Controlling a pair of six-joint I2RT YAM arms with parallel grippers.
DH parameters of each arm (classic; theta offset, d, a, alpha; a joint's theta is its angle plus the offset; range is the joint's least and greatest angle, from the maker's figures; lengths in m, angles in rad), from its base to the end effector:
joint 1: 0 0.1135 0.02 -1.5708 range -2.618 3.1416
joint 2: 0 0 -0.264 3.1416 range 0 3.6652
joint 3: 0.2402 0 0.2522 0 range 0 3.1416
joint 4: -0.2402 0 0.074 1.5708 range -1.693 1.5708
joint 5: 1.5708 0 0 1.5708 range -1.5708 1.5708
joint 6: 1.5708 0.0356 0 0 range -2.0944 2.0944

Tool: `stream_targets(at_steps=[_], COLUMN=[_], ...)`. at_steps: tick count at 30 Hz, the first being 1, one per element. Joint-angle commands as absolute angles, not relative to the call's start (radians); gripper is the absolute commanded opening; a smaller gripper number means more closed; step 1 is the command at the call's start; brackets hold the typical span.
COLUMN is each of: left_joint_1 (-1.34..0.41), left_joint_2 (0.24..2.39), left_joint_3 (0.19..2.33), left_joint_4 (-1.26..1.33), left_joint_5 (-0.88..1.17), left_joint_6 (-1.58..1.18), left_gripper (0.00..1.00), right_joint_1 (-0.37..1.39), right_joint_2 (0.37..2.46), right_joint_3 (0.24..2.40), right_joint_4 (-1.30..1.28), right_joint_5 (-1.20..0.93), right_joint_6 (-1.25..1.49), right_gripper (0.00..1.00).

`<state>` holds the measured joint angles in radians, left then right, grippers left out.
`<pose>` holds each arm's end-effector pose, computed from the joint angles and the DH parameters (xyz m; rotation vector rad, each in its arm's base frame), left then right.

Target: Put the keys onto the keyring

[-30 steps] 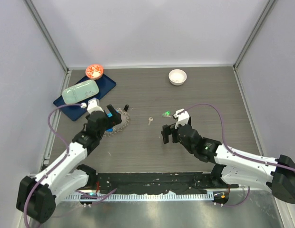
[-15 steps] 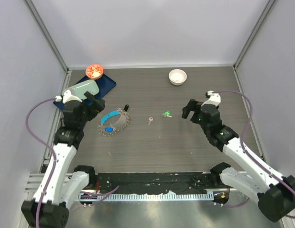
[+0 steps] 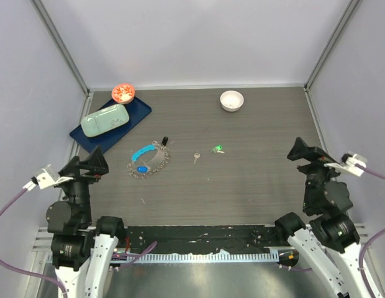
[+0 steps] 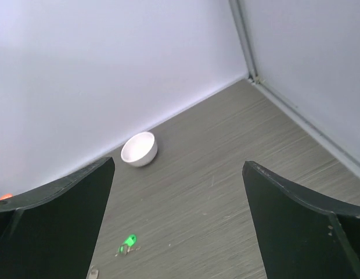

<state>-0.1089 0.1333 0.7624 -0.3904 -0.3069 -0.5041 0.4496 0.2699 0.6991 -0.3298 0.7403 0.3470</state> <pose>0.0270 0.0079 0.3668 -0.5157 1.2478 -0.3133 0.0673 0.0058 0.3503 0.5189 1.4055 0.0975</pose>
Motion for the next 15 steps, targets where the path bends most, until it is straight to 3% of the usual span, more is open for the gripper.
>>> stream_targets(at_steps=[1,15], left_joint_1=[-0.104,-0.097], left_joint_2=[0.094,0.044], left_joint_3=[0.658,0.620], left_joint_4=[-0.391,-0.402], left_joint_5=[-0.339,-0.305], left_joint_6=[-0.457,-0.433], left_gripper=[1.00,1.00], right_joint_1=[0.448,0.449], right_joint_2=[0.166,0.063], right_joint_3=[0.674,0.578], right_joint_4=[-0.313,-0.241], right_joint_5=[0.850,0.842], right_joint_6=[0.226,0.176], right_gripper=[1.00,1.00])
